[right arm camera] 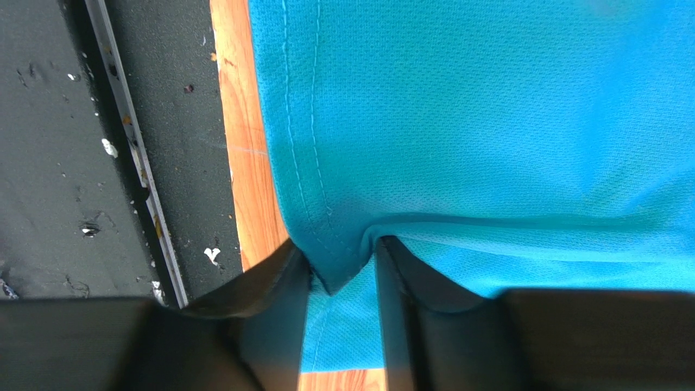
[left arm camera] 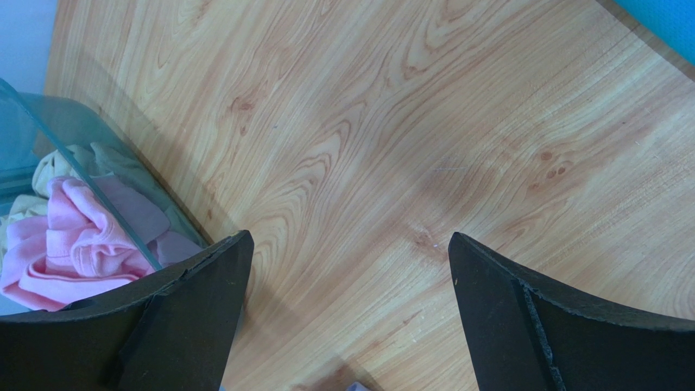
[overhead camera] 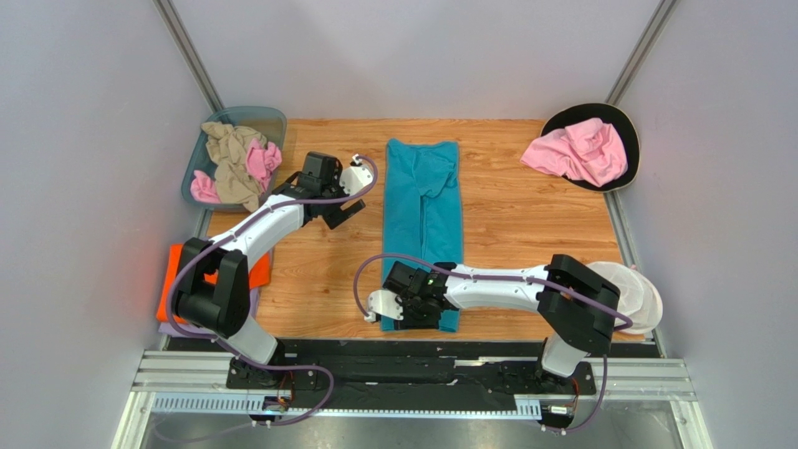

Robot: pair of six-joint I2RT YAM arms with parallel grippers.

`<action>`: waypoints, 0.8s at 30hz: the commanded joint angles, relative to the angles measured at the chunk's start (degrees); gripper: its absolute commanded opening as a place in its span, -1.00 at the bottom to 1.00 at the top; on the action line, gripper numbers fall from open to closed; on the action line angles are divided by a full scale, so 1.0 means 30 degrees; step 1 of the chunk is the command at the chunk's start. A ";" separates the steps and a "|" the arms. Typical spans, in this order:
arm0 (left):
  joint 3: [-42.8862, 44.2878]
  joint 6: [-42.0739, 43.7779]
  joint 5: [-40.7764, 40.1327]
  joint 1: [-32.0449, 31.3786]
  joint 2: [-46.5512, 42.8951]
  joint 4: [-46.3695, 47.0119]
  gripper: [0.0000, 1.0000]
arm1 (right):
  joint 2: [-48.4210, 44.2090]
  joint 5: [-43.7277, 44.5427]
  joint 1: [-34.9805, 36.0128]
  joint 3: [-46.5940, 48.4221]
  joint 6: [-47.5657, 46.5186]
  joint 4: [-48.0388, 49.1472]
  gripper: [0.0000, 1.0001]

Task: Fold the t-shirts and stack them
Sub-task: Fold the tshirt

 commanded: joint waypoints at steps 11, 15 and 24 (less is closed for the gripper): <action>0.0342 0.0156 -0.0118 0.0122 0.0426 0.0613 0.98 | 0.0679 -0.0383 -0.0013 0.0460 0.0095 0.0519 -1.00; 0.0519 0.0185 -0.0176 0.0122 0.0515 0.0524 0.98 | 0.0064 -0.0880 0.0834 0.0666 0.0418 -0.0127 -1.00; 0.0490 0.0303 -0.0382 0.0210 0.0544 0.0524 0.98 | -0.0991 -0.1468 0.2857 0.1251 0.1004 -0.1124 -1.00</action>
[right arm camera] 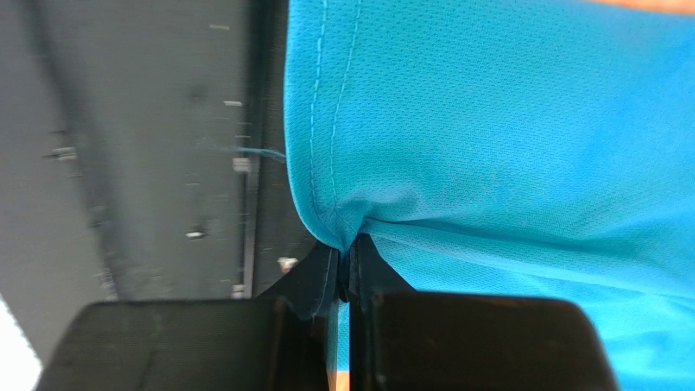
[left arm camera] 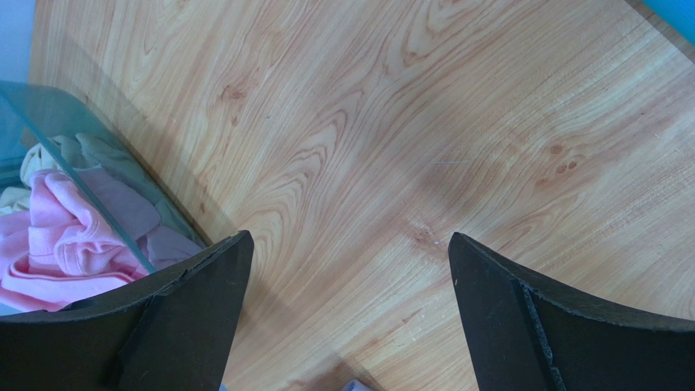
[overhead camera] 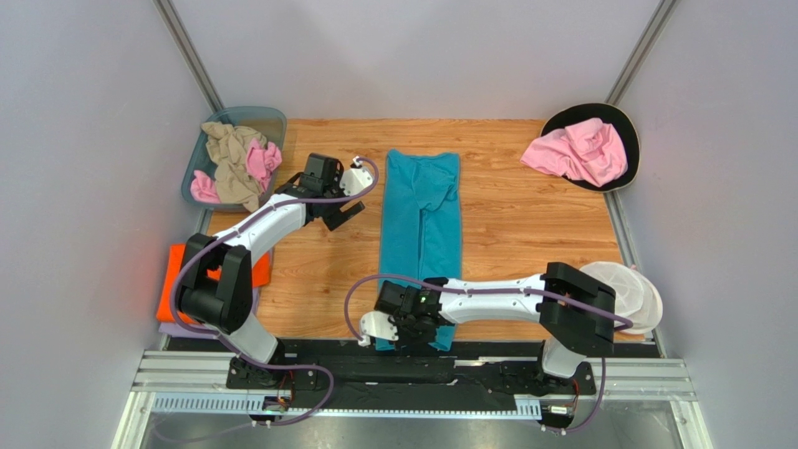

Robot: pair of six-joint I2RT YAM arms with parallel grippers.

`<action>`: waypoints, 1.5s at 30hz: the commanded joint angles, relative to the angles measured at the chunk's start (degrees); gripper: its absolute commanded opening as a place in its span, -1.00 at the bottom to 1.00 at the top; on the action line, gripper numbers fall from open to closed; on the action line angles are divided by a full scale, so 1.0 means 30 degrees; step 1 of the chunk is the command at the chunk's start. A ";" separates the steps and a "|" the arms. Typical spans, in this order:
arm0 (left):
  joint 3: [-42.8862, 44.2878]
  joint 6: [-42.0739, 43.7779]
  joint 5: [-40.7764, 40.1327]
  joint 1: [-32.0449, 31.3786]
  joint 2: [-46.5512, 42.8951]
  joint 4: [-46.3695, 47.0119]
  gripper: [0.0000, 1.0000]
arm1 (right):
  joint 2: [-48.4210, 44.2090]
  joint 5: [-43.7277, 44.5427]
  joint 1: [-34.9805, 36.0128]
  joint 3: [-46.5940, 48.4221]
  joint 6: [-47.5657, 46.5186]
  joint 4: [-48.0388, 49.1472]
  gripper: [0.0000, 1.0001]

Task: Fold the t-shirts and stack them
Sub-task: Fold the tshirt

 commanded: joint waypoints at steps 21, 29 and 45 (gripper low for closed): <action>0.0563 0.0346 0.0100 0.0240 -0.0164 0.0451 0.98 | -0.2705 0.3135 -0.2350 0.5047 -0.1956 -0.3376 -1.00; 0.0475 0.0288 0.0158 0.0240 -0.0105 0.0481 0.98 | -0.0864 0.3049 -0.5627 0.6775 -0.3687 -0.3493 -1.00; 0.0123 0.0376 0.0187 0.0240 0.0217 0.1007 0.98 | 0.3738 0.2227 -0.9001 1.0057 -0.5445 -0.2908 -1.00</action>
